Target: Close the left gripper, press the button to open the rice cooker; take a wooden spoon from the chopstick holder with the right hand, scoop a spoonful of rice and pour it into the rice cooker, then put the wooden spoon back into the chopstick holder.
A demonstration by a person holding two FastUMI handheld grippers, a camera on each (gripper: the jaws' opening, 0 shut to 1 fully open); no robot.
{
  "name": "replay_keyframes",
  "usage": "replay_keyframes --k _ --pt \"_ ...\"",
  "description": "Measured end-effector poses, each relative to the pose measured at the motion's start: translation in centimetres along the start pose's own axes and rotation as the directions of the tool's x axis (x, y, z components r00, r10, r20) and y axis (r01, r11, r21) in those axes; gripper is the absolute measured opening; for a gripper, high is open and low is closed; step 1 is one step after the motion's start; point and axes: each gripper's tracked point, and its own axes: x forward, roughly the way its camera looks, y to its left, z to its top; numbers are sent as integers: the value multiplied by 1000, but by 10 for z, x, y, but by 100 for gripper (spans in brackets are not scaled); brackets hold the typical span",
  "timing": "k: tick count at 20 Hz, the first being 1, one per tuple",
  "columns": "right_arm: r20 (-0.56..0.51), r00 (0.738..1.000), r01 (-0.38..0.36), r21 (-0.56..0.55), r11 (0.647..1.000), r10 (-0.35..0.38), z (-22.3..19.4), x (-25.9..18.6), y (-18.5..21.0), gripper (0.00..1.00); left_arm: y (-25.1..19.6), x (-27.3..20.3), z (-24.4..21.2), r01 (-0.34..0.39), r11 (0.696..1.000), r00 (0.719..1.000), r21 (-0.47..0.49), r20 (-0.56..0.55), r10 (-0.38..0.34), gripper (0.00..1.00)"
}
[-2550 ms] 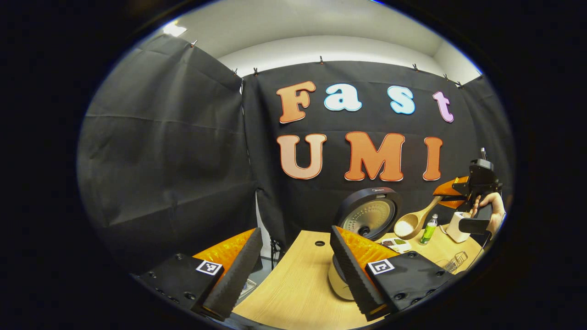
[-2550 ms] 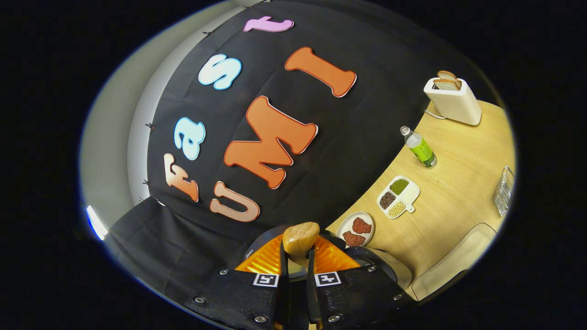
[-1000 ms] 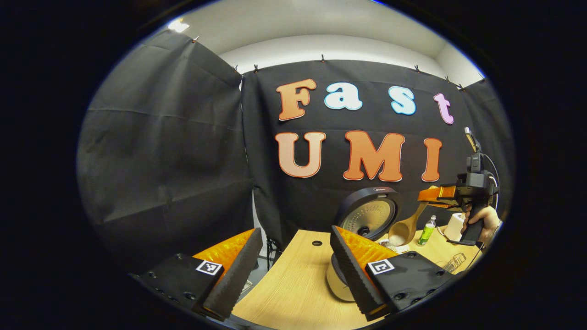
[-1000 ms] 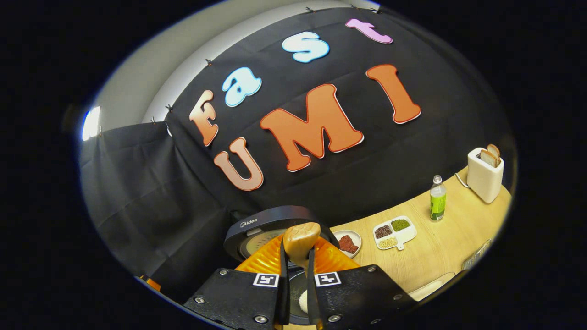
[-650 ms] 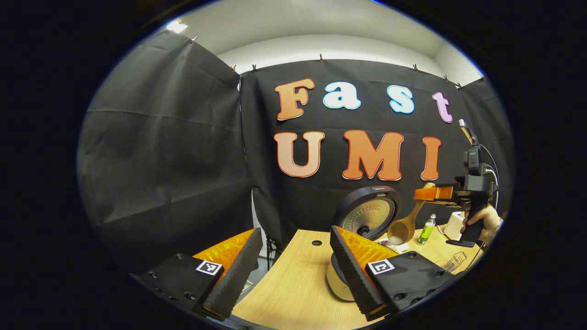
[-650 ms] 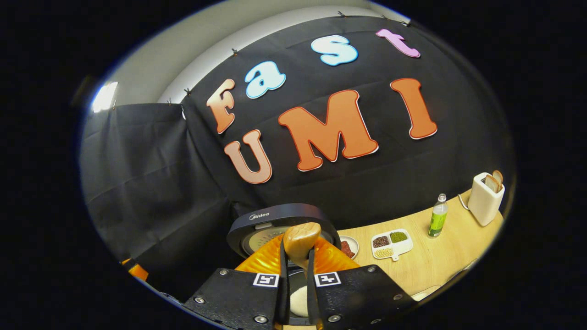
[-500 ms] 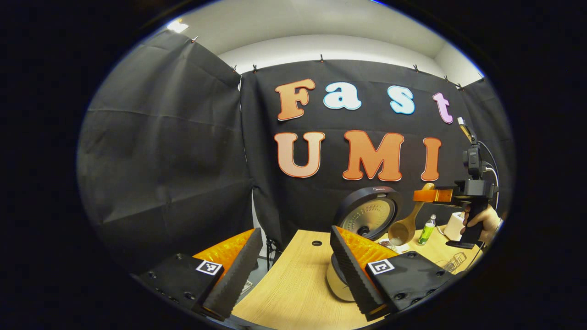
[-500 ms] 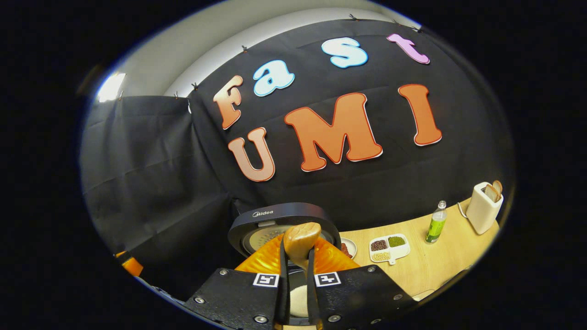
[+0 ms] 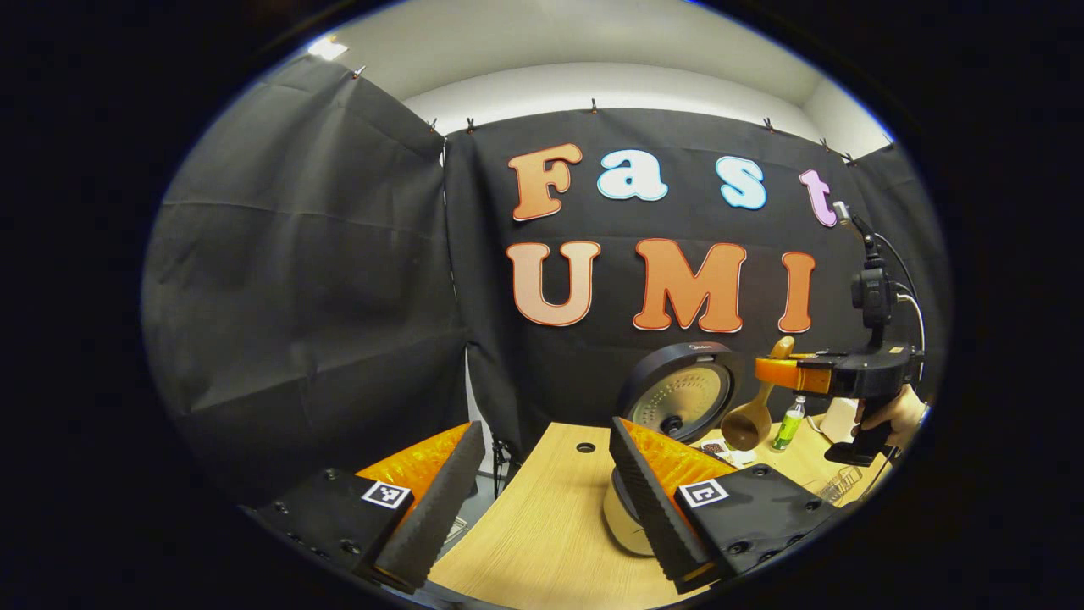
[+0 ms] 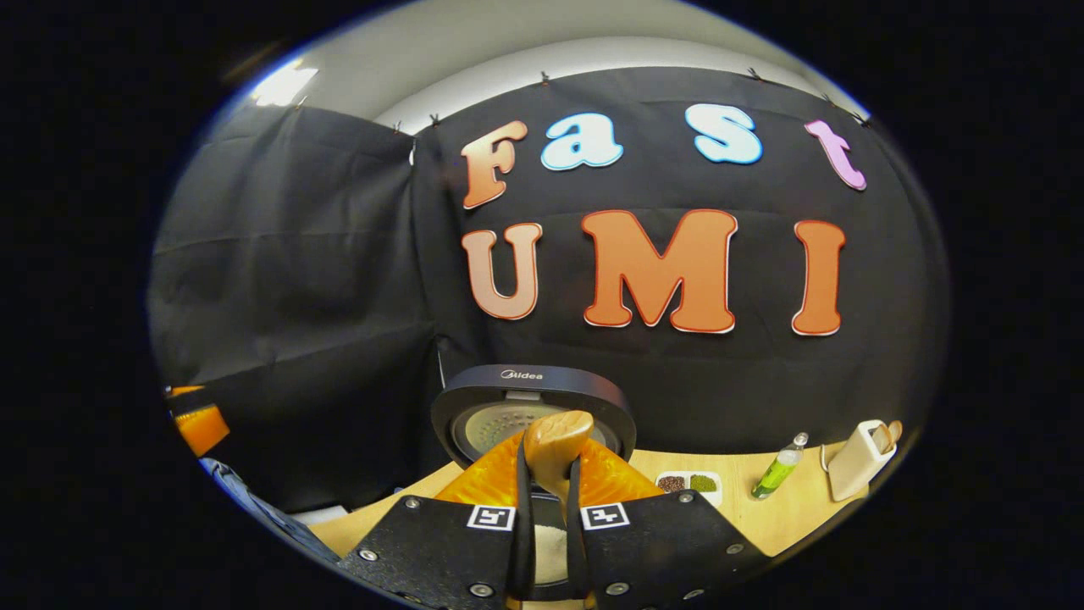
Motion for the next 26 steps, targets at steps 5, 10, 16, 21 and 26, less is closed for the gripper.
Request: replay_keyframes --k 5,10,16,21,26 --pt "-17 998 -67 -57 996 66 -5 -10 28 14 -2 -2 0 -1 1000 1000 13 1 1 97" --pt "-41 995 -90 -62 994 88 -21 -12 32 14 -4 -1 -2 5 1000 1000 10 -1 -5 97" --pt "-19 998 -67 26 997 67 -7 -25 13 14 -7 -8 2 9 1000 1000 -5 10 -9 97" --pt "11 1000 -26 59 998 26 8 -52 -20 14 -15 -8 12 14 1000 1000 -2 25 -14 97" --pt "39 998 43 91 995 -47 24 -93 -68 14 -29 -7 21 33 999 998 -32 48 -32 97"
